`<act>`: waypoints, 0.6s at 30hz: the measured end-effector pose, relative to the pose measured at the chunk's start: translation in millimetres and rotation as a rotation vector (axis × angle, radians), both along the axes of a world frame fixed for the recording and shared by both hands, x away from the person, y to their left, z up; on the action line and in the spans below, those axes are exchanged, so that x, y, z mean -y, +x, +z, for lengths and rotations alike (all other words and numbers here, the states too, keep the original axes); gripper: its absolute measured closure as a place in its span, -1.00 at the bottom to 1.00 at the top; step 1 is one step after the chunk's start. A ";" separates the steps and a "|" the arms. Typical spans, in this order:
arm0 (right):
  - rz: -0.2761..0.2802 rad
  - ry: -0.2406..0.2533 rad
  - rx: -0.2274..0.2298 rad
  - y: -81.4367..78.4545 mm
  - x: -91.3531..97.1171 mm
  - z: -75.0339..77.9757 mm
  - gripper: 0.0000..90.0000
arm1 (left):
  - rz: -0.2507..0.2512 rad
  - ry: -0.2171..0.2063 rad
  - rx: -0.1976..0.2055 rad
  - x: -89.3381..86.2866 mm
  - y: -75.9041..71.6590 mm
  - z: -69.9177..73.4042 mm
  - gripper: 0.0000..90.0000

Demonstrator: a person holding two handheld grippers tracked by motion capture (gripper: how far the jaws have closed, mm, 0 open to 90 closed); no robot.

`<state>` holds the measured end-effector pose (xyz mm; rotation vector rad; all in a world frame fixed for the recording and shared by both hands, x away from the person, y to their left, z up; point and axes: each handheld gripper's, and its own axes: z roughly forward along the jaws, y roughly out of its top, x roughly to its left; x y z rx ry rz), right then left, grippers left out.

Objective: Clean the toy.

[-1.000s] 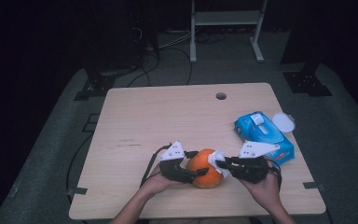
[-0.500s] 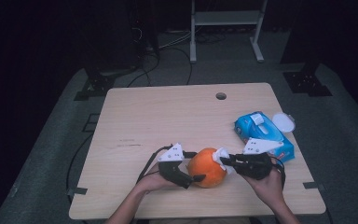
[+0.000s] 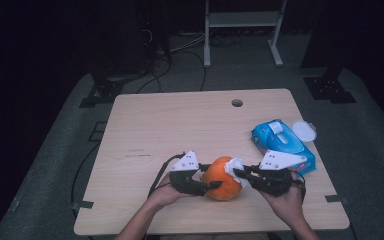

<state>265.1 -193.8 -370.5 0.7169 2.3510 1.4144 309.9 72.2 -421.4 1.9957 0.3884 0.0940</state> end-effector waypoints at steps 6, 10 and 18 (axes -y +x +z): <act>0.025 -0.068 0.034 -3.6 -15.9 -1.6 0.81 | -0.019 0.000 0.038 6.3 -7.3 -5.8 -0.13; -0.009 -0.061 0.025 4.6 -5.2 -1.0 0.81 | -0.031 0.026 0.084 15.3 -14.3 -5.2 -0.17; -0.018 -0.052 -0.021 10.7 9.8 -3.4 0.81 | -0.028 -0.039 0.072 13.7 -7.9 -12.1 -0.36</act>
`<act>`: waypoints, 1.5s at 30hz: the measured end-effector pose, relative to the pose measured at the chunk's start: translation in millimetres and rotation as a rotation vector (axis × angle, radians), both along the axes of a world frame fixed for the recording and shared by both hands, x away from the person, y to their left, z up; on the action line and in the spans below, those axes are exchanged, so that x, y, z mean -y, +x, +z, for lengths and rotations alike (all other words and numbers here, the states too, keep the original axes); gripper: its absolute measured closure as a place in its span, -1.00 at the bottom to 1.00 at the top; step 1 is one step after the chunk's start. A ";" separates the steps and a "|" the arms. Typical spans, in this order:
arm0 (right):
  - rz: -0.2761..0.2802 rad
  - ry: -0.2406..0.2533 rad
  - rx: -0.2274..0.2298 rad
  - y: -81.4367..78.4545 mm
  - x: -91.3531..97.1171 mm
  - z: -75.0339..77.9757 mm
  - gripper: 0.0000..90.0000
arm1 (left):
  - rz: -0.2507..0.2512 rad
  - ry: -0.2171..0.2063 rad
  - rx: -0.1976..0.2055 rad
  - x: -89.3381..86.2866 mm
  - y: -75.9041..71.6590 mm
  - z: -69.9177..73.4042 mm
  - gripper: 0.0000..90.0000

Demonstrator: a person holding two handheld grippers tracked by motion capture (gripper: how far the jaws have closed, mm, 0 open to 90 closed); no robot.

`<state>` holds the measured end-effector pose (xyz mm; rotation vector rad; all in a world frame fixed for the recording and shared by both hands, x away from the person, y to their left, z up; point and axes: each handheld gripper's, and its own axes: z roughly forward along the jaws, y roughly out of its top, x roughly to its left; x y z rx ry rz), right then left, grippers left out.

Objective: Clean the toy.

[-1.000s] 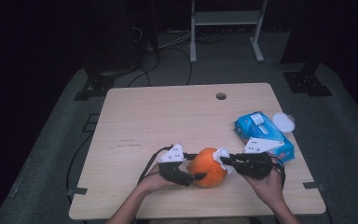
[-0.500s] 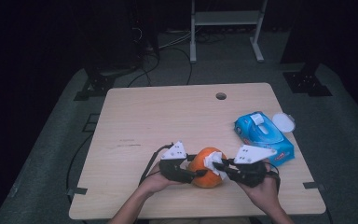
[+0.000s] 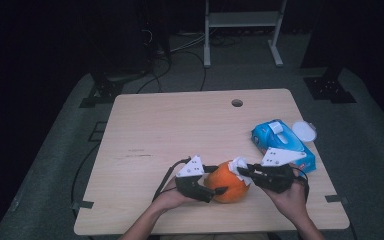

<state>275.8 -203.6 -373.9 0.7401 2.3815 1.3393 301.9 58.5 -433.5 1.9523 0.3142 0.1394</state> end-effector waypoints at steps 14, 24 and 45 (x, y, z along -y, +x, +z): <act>0.051 -0.112 0.041 -11.2 -27.1 9.2 0.81 | -0.017 0.021 0.049 9.9 -10.7 -1.8 -0.22; 0.064 -0.135 0.021 -17.5 -36.7 9.1 0.81 | -0.040 0.052 0.080 18.5 -19.6 -2.6 -0.23; -0.011 -0.050 -0.031 -0.9 -15.6 2.4 0.81 | -0.073 0.043 0.088 18.6 -22.4 -7.3 -0.24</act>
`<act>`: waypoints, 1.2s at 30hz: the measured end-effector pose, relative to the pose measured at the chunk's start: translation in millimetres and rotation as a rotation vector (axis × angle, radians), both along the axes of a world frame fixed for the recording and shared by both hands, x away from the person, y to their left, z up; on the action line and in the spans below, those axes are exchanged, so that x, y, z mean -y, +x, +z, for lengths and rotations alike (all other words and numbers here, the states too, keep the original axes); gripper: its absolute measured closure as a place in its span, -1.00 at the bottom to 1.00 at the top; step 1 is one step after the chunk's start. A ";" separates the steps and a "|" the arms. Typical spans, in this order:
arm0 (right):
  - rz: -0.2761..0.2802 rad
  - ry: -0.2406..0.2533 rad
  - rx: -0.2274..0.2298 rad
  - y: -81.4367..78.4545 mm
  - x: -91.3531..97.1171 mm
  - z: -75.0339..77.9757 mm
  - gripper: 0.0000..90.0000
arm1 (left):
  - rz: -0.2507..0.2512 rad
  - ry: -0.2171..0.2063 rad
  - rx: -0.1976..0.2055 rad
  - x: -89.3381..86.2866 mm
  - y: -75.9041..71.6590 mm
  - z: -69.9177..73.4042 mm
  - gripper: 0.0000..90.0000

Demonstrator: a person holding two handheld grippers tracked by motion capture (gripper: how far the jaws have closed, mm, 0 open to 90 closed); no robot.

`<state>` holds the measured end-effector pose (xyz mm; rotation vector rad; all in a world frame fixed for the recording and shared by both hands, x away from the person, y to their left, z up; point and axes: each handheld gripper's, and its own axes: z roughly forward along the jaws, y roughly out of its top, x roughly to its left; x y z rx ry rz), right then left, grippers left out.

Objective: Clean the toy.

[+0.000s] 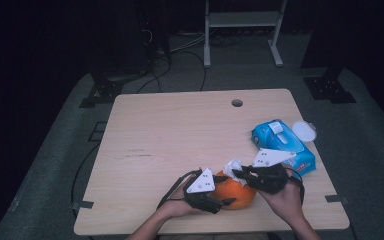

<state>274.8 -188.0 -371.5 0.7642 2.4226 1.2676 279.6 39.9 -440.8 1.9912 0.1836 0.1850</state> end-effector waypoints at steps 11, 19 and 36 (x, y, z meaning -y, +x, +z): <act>-0.065 0.055 -0.041 8.5 29.1 -5.8 0.81 | 0.036 -0.048 -0.066 -12.3 13.0 -0.3 -0.24; -0.023 0.046 -0.021 -0.1 16.9 -0.4 0.81 | 0.096 -0.097 -0.141 -23.4 26.4 -1.7 -0.27; 0.011 0.019 0.028 -1.9 4.7 2.5 0.81 | 0.084 -0.077 -0.092 -12.2 18.5 -2.1 -0.29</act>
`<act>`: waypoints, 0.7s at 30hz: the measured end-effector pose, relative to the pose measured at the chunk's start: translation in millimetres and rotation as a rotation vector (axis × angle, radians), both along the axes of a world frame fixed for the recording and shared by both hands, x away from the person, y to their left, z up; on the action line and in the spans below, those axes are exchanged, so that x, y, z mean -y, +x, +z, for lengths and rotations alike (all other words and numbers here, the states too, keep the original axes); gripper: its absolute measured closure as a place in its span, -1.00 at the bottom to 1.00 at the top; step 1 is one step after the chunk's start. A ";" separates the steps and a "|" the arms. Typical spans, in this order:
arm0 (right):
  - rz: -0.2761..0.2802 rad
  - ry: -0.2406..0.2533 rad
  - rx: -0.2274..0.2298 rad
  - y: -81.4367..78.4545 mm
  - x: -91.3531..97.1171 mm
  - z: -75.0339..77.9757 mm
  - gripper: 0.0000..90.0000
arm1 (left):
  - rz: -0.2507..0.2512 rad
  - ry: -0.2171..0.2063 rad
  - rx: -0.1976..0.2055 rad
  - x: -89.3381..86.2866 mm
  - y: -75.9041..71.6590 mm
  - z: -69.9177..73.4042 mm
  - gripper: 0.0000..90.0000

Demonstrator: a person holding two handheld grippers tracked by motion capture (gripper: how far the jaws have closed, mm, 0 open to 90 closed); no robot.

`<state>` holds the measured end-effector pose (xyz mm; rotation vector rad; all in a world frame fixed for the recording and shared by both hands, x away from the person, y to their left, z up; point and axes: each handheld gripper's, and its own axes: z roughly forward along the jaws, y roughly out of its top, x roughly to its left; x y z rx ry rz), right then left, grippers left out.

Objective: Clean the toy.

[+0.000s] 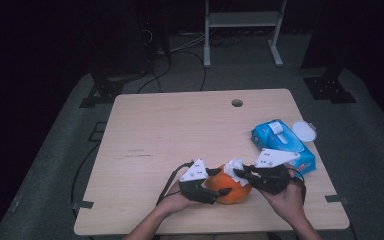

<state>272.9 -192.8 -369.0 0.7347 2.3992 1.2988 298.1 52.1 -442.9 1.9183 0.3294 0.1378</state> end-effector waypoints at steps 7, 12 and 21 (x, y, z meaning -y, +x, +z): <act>-0.061 0.027 -0.049 9.4 21.7 -6.5 0.81 | 0.003 -0.009 -0.008 -2.6 1.8 -1.1 -0.30; -0.055 0.025 -0.047 7.4 20.0 -5.1 0.81 | 0.012 -0.012 -0.008 0.6 2.1 -1.4 -0.34; 0.021 -0.019 -0.003 -3.1 -3.8 1.7 0.81 | 0.005 -0.012 0.008 0.8 0.7 -0.2 -0.34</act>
